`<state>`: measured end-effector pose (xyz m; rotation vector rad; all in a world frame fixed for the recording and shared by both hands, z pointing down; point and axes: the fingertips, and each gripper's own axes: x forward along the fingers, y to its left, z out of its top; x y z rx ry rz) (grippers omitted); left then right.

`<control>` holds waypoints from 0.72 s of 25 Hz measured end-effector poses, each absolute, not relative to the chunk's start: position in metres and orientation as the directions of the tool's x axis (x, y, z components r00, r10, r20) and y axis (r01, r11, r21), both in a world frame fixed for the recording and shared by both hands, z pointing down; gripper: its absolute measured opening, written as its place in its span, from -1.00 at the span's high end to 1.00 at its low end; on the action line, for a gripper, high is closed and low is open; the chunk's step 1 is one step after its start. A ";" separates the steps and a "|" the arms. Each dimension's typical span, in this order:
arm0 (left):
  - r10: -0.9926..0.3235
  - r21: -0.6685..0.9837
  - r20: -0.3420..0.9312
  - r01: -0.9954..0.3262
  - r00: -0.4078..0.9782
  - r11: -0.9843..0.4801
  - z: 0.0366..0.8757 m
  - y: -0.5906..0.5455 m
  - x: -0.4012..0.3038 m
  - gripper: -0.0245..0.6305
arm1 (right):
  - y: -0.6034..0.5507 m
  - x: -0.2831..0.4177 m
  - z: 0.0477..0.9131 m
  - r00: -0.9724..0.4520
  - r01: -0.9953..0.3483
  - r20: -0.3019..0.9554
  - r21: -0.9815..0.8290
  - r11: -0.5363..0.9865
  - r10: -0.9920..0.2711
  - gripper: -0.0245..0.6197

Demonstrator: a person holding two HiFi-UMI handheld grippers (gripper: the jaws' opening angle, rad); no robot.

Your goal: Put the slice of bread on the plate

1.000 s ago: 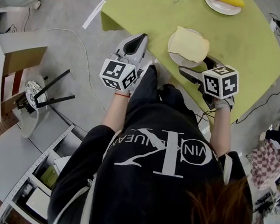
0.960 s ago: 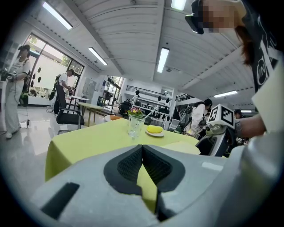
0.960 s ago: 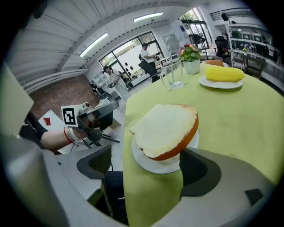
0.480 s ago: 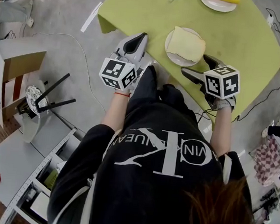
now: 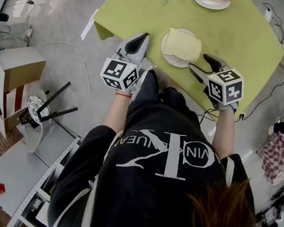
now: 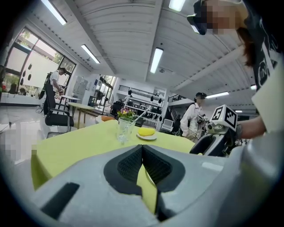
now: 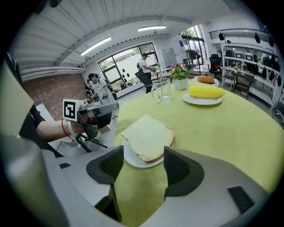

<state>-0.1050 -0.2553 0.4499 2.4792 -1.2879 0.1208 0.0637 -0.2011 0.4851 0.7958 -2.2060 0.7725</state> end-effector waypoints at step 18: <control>-0.791 0.189 0.183 -0.811 0.584 -0.554 0.413 -0.276 -0.100 0.89 | -0.235 0.086 0.435 -0.584 -0.792 0.530 -0.207 0.574 -0.615 0.92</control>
